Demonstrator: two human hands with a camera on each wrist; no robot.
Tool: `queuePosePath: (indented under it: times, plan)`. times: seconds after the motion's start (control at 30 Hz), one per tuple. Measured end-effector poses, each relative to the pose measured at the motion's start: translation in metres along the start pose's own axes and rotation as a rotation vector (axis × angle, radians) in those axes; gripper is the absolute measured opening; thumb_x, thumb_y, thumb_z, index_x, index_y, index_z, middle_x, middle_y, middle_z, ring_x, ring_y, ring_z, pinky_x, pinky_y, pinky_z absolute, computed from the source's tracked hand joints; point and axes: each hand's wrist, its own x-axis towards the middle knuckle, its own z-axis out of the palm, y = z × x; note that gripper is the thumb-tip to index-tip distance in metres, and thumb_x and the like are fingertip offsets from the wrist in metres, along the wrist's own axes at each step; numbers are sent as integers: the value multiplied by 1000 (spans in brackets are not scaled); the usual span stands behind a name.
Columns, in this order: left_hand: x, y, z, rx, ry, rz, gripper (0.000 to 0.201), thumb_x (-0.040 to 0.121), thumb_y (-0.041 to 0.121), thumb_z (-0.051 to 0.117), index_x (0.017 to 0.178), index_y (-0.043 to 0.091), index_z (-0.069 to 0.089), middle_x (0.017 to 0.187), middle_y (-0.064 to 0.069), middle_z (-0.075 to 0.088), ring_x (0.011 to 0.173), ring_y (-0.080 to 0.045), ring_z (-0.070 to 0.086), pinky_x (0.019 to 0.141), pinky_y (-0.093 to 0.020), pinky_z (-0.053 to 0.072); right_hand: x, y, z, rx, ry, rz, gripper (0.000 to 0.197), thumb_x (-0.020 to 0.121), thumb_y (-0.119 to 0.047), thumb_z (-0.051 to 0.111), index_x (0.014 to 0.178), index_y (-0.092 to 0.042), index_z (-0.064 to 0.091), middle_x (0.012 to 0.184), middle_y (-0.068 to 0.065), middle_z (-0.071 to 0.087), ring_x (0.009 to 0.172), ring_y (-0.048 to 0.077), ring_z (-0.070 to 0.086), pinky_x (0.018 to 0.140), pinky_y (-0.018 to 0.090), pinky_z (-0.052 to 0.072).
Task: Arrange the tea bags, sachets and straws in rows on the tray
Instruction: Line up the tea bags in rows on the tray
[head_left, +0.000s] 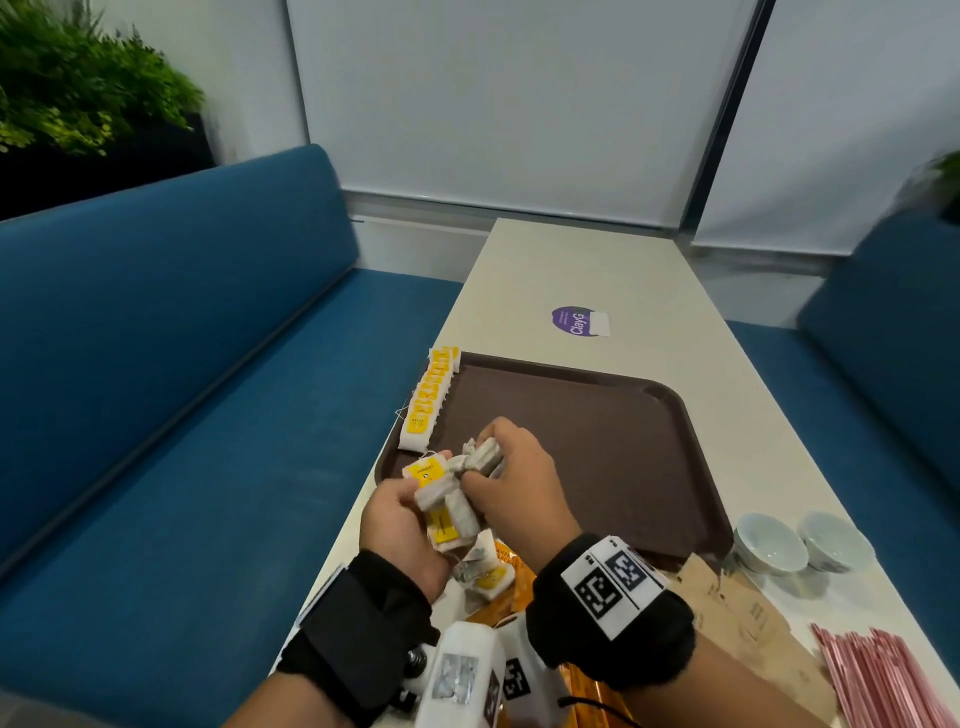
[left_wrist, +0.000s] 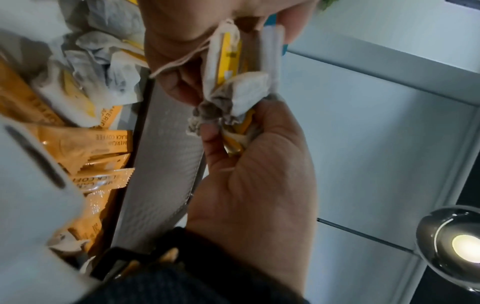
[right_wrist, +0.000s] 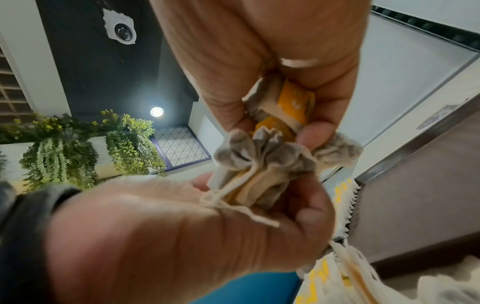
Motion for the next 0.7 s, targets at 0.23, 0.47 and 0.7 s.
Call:
queuePosePath:
  times: [0.23,0.47,0.7]
  plan:
    - [11,0,-4,42,-94,-42,35,78,44,60,91,12,65,91,-13,68,77,-24,69,72,-36,54,1,2,7,-80,-64,-117,23,77,-7,61,86,-22,46,93,0,45,77,10,45,61,11,34]
    - [21,-2,-18,29,-129,-77,35,75,16,59,108,5,61,83,-14,68,67,-22,69,57,-31,57,6,-5,-2,-111,-312,-98,41,74,-10,66,107,-23,47,108,-2,42,91,13,51,73,24,50]
    - [22,5,-25,-64,-91,-111,27,81,16,52,97,3,69,87,-18,70,69,-25,66,58,-31,57,14,-6,-15,158,-297,-13,59,71,6,71,111,-31,47,113,-1,52,97,7,54,69,16,50]
